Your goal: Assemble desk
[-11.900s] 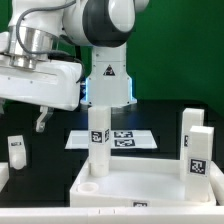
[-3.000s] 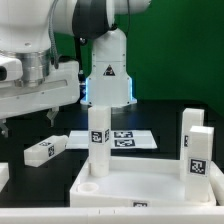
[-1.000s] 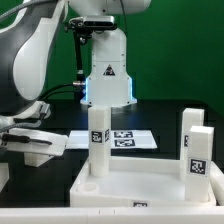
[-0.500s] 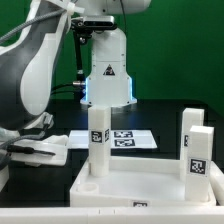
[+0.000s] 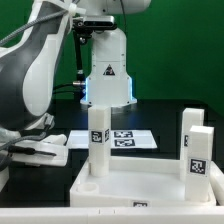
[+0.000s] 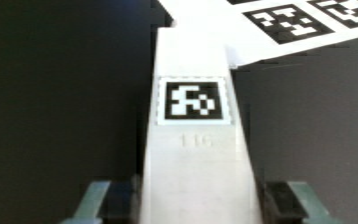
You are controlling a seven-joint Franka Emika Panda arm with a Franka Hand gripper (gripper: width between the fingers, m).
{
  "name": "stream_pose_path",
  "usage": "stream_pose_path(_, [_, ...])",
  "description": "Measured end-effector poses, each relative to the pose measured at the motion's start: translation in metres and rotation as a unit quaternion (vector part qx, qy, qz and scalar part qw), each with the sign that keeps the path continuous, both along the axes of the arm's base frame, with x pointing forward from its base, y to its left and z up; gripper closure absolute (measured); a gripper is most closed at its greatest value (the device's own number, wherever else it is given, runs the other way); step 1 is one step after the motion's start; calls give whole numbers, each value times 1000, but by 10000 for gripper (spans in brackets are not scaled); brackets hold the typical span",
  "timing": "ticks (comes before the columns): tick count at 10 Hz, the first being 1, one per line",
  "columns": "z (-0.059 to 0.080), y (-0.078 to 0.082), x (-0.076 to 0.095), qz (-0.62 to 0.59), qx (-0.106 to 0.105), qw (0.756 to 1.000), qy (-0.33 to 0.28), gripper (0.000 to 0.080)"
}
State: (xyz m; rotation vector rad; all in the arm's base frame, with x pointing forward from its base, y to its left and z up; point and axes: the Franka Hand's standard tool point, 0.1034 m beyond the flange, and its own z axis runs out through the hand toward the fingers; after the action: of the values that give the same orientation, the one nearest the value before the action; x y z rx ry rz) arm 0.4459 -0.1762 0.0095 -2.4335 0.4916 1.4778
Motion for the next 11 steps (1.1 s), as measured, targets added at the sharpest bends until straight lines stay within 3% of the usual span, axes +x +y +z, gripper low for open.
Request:
stream_pose_path(1, [1,1,1,1,0,1000,-1,514])
stream_pose_path(2, [12,3,8,4,3,1000,-5,514])
stream_pose_path(4, [50,1,35,-1,12,1000,-26,514])
stream_pose_path(5, [68,-2,59,14,-1,997,-76,514])
stream_pose_path(6, [78,0,69,28,-12,991,-130,514])
stream_pose_path(8, [72,-2,72,24,-40,981,-186,514])
stream_pose_path(9, [77,-1,76,25,-46,977,-206,512])
stream_pose_path(10, [90,7,102,18,-57,966,-253,512])
stream_pose_path(11, [115,16,133,29,-77,943,-321,512])
